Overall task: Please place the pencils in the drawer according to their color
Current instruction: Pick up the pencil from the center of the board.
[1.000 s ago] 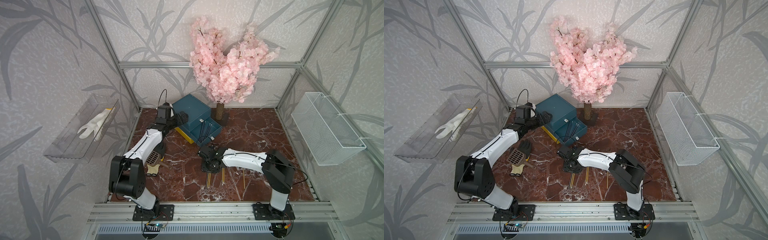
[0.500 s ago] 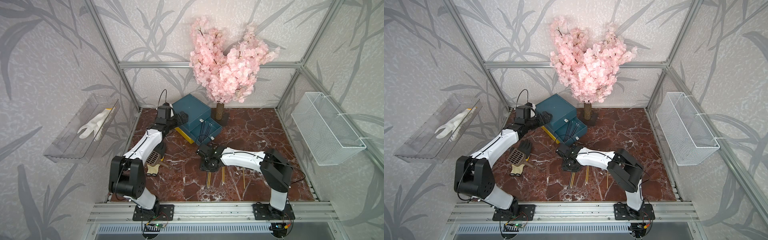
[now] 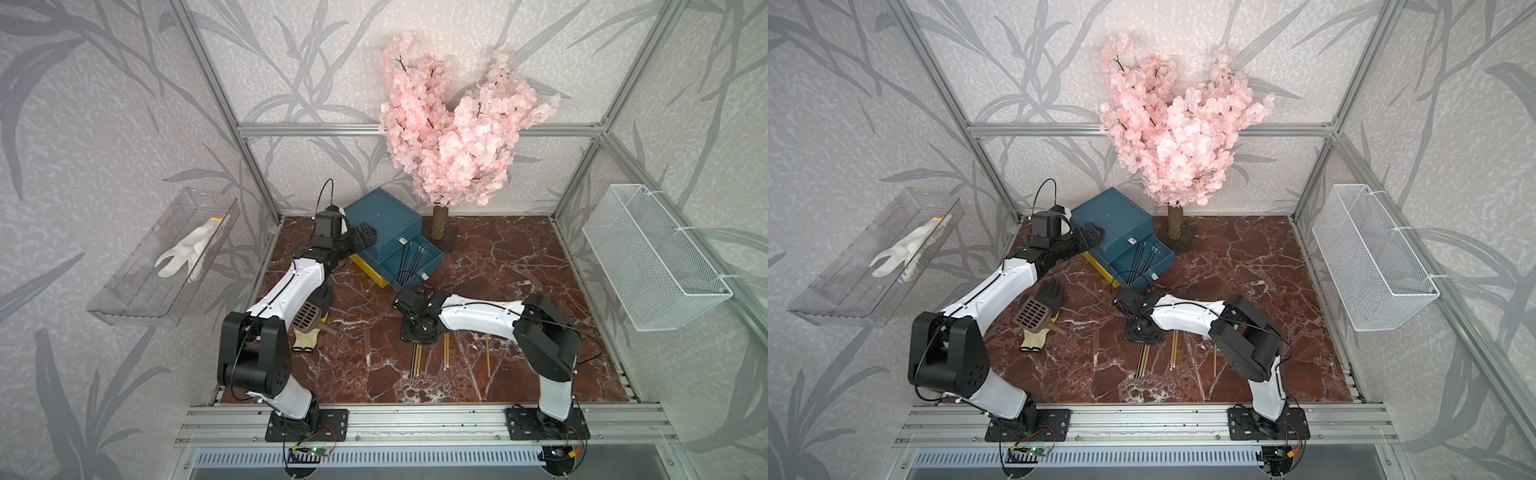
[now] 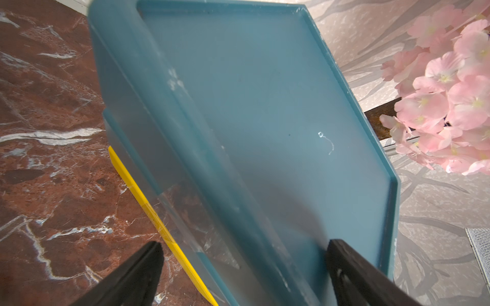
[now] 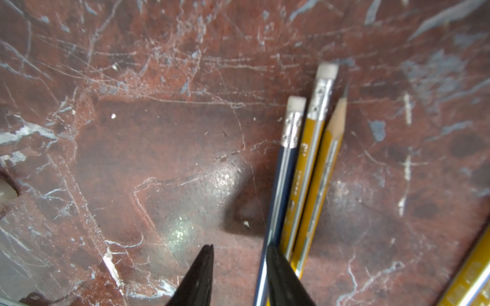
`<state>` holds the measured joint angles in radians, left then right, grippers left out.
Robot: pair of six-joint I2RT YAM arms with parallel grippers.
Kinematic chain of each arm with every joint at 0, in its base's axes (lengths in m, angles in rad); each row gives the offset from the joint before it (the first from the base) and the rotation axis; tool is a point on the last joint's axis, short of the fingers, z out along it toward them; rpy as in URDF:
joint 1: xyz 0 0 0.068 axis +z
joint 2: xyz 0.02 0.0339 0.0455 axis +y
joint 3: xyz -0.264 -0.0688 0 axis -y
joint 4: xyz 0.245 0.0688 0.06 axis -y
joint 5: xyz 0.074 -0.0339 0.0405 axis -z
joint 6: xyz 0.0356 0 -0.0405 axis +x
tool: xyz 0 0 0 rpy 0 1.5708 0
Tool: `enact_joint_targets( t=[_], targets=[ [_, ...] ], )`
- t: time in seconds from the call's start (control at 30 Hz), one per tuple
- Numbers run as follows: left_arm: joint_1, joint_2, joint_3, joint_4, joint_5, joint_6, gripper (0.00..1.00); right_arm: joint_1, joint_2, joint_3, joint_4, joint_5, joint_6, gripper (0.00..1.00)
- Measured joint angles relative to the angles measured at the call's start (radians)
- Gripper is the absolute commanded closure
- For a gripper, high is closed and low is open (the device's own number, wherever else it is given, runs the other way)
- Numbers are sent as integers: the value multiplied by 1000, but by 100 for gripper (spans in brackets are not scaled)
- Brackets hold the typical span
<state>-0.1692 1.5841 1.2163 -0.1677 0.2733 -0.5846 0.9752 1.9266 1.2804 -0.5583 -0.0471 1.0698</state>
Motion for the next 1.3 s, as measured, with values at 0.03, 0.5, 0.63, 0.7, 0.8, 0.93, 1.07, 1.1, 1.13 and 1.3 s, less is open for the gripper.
enact_joint_targets(
  t=[0.03,0.5,0.63,0.7,0.8,0.93,1.07,1.1,1.13,1.3],
  targets=[
    [0,0,0,0,0,0,0,0,0,0,1,-1,0,63],
    [0,-1,-2,2,0,-1,0,-2,-1,-6,0,-2,3,65],
    [0,-1,-2,2,0,-2,0,-2,-6,-22,0,2,4,65],
    [0,-1,-2,2,0,-2,0,-2,-7,-33,0,2,6,65],
    [0,-1,-2,3,0,-2,0,-2,-8,-35,-1,2,8,65],
    [0,-1,-2,3,0,-2,0,-2,-8,-35,-2,2,7,65],
    [0,-1,-2,3,0,-2,0,-2,8,-10,-29,2,3,66],
    [0,-1,-2,3,0,-2,0,-2,17,4,-43,2,2,66],
    [0,-1,-2,3,0,-2,0,-2,27,20,-61,2,0,66],
    [0,-1,-2,3,0,-2,0,-2,68,85,-137,5,-8,69]
  ],
)
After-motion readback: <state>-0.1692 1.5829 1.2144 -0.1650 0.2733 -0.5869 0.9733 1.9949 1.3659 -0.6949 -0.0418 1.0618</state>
